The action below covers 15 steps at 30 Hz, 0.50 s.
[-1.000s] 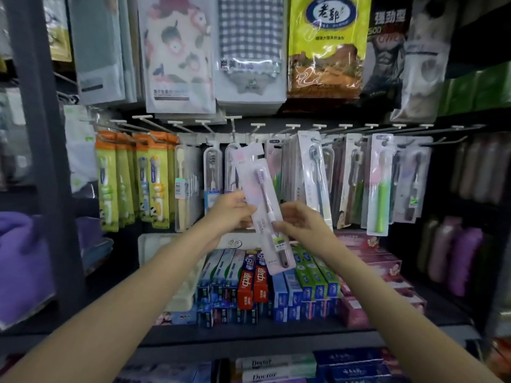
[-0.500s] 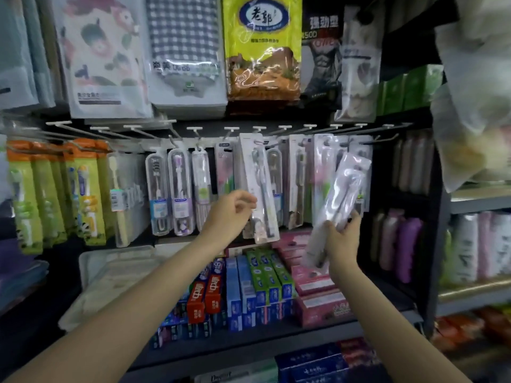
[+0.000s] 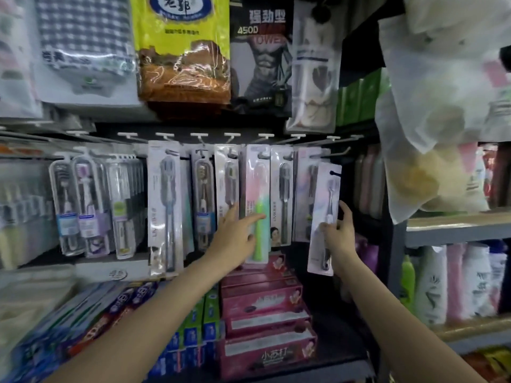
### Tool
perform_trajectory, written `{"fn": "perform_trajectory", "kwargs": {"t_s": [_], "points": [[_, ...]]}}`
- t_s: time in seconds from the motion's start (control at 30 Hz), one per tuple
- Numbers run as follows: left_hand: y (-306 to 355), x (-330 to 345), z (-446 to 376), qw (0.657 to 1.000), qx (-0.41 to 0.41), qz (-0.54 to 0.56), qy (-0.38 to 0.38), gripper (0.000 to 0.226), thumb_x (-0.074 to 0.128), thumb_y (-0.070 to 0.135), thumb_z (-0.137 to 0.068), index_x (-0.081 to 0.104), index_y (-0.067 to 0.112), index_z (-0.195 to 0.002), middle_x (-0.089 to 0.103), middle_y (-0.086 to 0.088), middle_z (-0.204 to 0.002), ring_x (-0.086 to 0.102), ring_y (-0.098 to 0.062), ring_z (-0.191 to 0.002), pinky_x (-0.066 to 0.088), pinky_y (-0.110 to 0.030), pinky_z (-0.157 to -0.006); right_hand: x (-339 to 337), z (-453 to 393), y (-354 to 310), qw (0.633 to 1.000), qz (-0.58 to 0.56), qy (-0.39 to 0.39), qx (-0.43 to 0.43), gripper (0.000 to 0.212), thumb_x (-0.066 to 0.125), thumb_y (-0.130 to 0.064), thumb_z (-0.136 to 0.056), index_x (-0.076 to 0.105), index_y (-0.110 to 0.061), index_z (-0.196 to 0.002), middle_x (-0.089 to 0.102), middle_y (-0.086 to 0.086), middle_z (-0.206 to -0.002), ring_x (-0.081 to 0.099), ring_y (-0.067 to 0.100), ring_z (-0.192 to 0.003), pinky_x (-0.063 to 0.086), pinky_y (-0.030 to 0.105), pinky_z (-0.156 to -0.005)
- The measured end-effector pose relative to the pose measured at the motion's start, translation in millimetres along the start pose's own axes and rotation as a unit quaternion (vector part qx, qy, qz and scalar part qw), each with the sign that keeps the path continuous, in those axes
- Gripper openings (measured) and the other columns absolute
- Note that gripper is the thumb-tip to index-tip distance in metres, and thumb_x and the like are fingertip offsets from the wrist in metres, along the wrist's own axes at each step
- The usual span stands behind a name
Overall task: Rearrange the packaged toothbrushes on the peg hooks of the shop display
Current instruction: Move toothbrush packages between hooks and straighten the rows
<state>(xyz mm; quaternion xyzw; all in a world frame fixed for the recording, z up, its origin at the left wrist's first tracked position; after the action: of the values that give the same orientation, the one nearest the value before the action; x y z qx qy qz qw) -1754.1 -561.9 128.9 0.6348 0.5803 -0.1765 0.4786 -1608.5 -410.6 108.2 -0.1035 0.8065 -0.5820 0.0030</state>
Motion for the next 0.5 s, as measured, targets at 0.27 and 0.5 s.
{"fn": "perform_trajectory", "kwargs": {"t_s": [0.27,0.5], "points": [[0.5,17.1,-13.6,0.999,-0.007,0.027,0.023,0.047,0.045,0.007,-0.093,0.045,0.031,-0.133,0.031,-0.01,-0.137,0.053,-0.015,-0.092,0.041,-0.016,-0.082,2.9,-28.8,5.0,0.999,-0.001,-0.036,-0.024,0.065,0.044,0.005,-0.085,0.034,-0.033,-0.136,0.057,0.004,-0.113,0.056,0.017,-0.085,0.048,0.027,-0.072],[-3.7,19.8,-22.3,0.999,0.018,0.018,0.046,0.039,0.046,0.006,-0.092,0.052,0.029,-0.122,0.035,0.005,-0.092,0.04,-0.007,-0.06,0.035,-0.012,-0.055,-6.3,-26.4,0.1,0.975,0.125,-0.084,-0.165,0.059,0.045,0.002,-0.078,0.044,-0.028,-0.128,0.055,0.001,-0.099,0.052,0.017,-0.082,0.038,0.021,-0.06]]}}
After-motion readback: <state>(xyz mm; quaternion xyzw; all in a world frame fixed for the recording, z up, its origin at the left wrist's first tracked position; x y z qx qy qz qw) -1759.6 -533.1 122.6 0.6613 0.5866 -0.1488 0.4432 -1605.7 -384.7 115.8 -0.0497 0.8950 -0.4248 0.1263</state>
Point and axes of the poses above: each hand's wrist, its own z-axis away from the middle knuckle, its own x-axis out of the palm, y = z × x, the point moved 1 cm from there along -z, towards the middle knuckle
